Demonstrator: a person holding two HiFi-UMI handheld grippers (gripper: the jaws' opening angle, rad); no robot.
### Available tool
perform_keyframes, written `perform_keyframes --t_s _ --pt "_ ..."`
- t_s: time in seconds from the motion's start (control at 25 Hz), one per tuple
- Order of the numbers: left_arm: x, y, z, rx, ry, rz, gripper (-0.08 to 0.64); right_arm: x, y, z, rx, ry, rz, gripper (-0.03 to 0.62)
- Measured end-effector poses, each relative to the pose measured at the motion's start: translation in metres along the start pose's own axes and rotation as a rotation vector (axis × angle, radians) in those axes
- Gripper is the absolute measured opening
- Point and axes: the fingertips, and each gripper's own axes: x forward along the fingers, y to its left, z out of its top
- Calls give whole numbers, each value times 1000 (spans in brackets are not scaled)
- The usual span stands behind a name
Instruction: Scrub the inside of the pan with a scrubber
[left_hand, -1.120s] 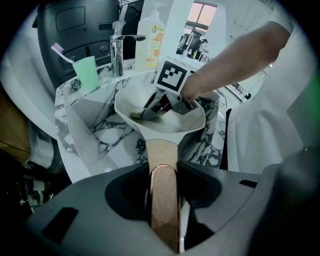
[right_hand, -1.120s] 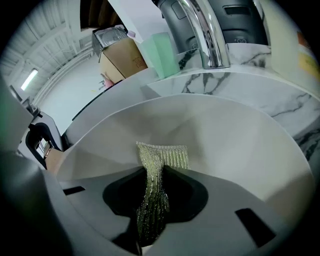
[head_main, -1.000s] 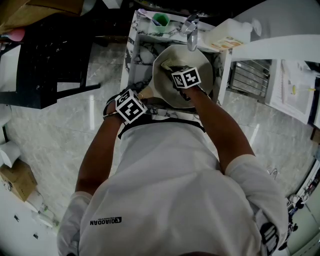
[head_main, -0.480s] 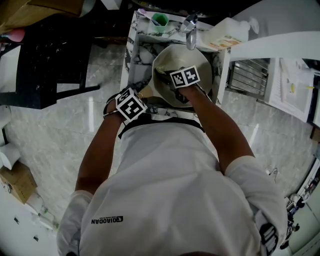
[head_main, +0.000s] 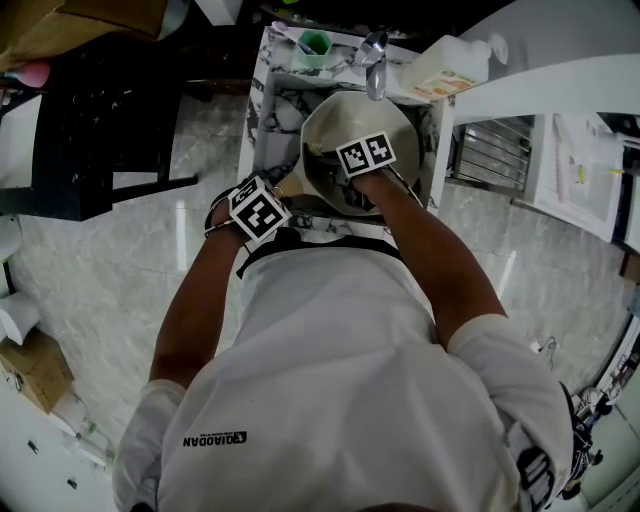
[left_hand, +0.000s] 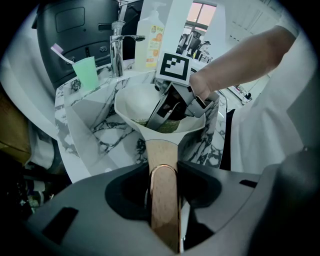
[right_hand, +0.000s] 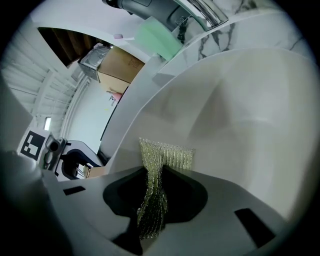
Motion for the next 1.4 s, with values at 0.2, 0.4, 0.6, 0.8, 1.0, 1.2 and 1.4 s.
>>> perform_keyframes --t_s 0.2,0.4,0.6,0.8,1.0,1.2,1.4 --pt "-1 0 2 2 -4 2 176 -2 0 0 -16 3 -7 103" --pt "1 0 0 -2 -1 -2 176 -11 0 7 -105 -18 -58 101" --pt "0 0 2 0 -3 1 176 -41 -4 20 -215 -80 -140 91" --pt "1 -1 -1 -1 3 -5 176 -74 -24 27 -282 -135 -272 89" --pt "0 -1 0 1 -1 -4 176 -110 -80 27 -228 -121 -521 88" --pt "0 0 0 1 0 -3 176 -130 -113 25 -152 -87 -669 87" --pt "1 -1 0 2 -1 -3 176 -125 -123 17 -192 -11 -725 87"
